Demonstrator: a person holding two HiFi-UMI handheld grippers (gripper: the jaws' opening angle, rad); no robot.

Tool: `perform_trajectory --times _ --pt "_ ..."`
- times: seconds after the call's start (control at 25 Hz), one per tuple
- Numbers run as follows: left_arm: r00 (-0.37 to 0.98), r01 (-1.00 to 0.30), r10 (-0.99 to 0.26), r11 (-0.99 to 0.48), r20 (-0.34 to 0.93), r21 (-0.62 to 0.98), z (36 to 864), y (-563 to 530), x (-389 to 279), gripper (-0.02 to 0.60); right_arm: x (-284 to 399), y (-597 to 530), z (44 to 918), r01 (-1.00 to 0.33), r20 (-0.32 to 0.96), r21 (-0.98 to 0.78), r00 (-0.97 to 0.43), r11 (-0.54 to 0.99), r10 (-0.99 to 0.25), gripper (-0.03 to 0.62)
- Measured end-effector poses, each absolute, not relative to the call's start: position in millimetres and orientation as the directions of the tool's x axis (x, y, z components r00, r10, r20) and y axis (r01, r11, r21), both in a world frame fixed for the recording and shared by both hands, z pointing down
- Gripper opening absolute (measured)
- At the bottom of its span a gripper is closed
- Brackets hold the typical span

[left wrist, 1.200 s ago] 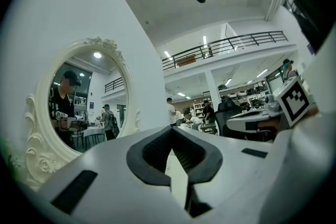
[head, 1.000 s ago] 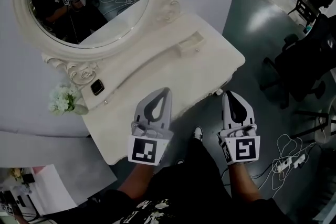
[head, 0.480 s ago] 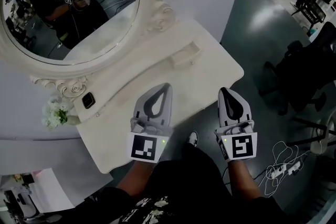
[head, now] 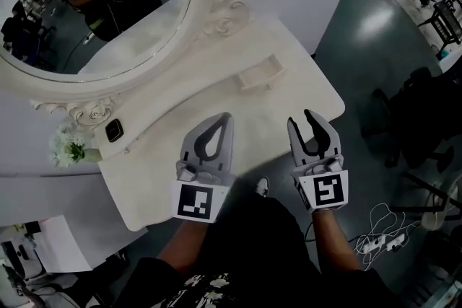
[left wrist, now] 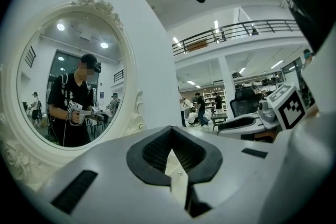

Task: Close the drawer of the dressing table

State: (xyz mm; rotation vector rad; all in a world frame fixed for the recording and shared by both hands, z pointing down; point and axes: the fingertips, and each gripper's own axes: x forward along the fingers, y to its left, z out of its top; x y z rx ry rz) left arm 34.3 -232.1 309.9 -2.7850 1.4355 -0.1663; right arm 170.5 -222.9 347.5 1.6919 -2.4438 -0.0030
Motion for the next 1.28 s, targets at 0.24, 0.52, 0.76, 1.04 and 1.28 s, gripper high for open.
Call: perform_trajectory --times 0.24,0.52,0.76,1.04,1.28 --pt "0.571 -0.816 -0.809 -0.578 0.141 -0.016 339 -254 39 0.002 166 -246 392 -0.916 0.213 0.084 -0.368 0.392 -0.905 0.124" --pt "0.570 -0.816 -0.799 -0.579 0.194 0.013 371 -284 36 0.002 164 -276 444 -0.914 0.297 0.065 -0.365 0.400 -0.882 0.127" --pt "0.576 -0.810 -0.779 -0.584 0.248 0.045 404 -297 39 0.002 160 -299 474 -0.910 0.345 0.053 -0.370 0.411 -0.863 0.129" --pt "0.585 -0.804 -0.759 -0.589 0.287 0.081 429 -303 40 0.002 155 -310 499 -0.903 0.392 0.053 -0.373 0.426 -0.841 0.129" --pt "0.600 -0.791 -0.735 -0.605 0.316 0.094 444 -306 44 0.002 150 -323 520 -0.890 0.443 0.095 -0.363 0.446 -0.820 0.129"
